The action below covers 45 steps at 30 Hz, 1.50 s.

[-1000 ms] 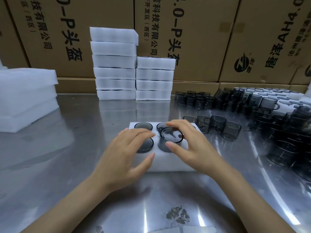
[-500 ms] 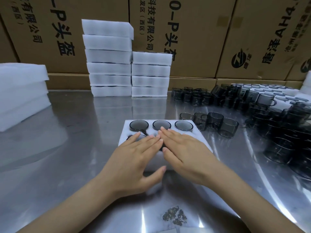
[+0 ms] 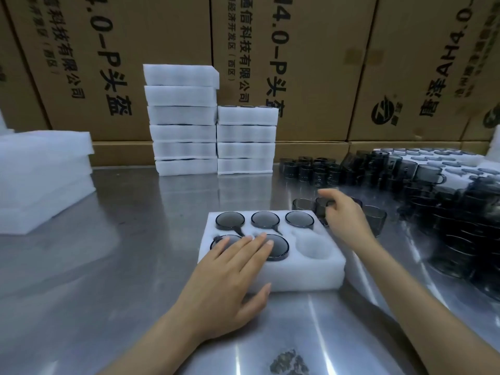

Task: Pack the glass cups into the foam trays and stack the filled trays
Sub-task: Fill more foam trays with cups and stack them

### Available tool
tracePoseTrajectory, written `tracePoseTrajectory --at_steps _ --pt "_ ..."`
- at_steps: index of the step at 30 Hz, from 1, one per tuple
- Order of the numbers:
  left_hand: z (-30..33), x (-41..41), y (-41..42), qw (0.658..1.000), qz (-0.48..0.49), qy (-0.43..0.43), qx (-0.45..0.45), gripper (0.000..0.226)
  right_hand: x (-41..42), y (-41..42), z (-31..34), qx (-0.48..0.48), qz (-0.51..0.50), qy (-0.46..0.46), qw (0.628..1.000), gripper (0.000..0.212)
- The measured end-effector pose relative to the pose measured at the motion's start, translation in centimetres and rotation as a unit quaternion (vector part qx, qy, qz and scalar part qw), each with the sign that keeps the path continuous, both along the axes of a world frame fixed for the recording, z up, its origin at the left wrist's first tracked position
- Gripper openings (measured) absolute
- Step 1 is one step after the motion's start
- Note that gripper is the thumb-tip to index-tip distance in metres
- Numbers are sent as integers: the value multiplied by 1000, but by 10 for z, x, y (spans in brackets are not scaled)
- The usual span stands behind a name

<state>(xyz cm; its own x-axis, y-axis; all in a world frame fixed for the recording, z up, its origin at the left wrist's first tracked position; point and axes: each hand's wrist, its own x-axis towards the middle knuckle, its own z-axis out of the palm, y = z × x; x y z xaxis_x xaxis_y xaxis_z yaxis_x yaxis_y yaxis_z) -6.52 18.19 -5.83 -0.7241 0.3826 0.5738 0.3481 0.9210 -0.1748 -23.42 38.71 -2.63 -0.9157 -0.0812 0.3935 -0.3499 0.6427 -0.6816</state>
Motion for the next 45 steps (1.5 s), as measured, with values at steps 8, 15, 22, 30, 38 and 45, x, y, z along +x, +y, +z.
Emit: tracePoseTrajectory --at_steps 8,15,22,30,38,45 --pt "0 -4 -3 999 -38 36 -5 45 -29 21 -26 254 -93 36 962 31" --pt "3 -1 -4 999 -42 25 -7 45 -12 30 -3 67 -107 80 989 4" --pt "5 1 -3 999 -45 15 2 45 40 11 26 -183 2 176 967 25" --pt "5 -1 -1 999 -45 13 13 43 84 -27 9 64 -9 217 974 25" --pt "4 0 -1 999 -40 -1 13 44 80 -31 1 224 -50 102 968 31" --pt "14 4 7 998 -30 -31 55 50 82 -1 11 59 69 88 992 59"
